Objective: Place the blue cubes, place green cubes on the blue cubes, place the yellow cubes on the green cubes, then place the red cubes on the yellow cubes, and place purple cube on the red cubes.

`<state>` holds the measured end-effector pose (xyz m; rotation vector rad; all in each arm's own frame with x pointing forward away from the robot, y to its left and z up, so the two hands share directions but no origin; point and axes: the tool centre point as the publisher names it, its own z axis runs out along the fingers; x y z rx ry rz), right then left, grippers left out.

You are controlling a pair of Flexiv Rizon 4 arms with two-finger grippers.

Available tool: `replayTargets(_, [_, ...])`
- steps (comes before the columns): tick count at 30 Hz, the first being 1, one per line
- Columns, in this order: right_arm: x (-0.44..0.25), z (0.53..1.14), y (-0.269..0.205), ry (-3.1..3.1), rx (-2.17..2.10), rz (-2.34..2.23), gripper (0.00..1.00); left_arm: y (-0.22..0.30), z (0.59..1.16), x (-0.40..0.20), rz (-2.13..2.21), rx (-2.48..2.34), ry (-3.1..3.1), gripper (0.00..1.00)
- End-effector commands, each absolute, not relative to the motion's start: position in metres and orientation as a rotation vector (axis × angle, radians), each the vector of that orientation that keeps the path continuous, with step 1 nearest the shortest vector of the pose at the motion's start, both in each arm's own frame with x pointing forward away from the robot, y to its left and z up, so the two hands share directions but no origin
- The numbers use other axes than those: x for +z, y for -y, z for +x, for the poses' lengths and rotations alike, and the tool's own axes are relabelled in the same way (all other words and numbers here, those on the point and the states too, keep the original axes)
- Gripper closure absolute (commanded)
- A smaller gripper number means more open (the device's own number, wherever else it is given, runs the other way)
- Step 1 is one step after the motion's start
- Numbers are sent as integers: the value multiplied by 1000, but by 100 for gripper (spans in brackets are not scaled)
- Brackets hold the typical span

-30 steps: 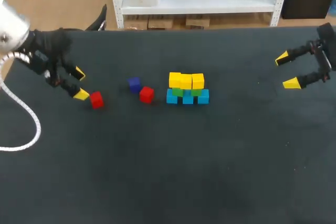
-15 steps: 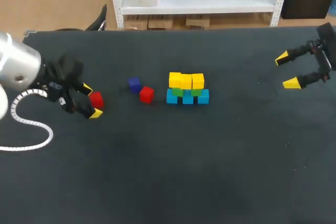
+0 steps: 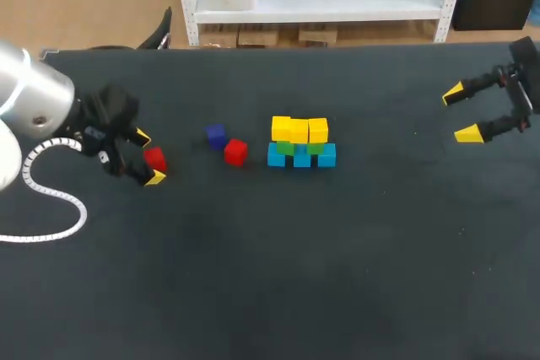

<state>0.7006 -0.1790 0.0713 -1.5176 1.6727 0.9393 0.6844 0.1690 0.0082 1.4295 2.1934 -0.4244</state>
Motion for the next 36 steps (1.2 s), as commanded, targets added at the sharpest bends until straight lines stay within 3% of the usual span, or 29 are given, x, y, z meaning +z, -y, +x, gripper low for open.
replayTargets(1, [71, 701, 179, -1671, 940, -1518, 0, -172, 695, 3, 1432, -435, -2188, 0])
replayTargets(17, [71, 701, 179, -1671, 940, -1518, 0, -180, 702, -10, 1453, -440, -2180, 0])
replayTargets(19, [71, 701, 179, -1671, 940, -1518, 0, -179, 703, -11, 1451, -438, -2179, 32])
replayTargets(20, [71, 701, 179, -1671, 940, -1518, 0, -178, 703, -12, 1452, -438, -2179, 36])
replayTargets(22, [71, 701, 179, -1671, 940, -1518, 0, -177, 703, -13, 1452, -437, -2180, 61])
replayTargets(23, [71, 701, 179, -1671, 940, -1518, 0, -177, 704, -13, 1450, -436, -2181, 77])
replayTargets(24, [71, 701, 179, -1671, 940, -1518, 0, -177, 704, -13, 1448, -433, -2184, 100])
replayTargets(30, [71, 701, 179, -1671, 940, -1518, 0, -173, 695, -4, 1454, -400, -2187, 100])
replayTargets(36, [71, 701, 179, -1671, 940, -1518, 0, -144, 683, 43, 1638, -358, -2089, 100])
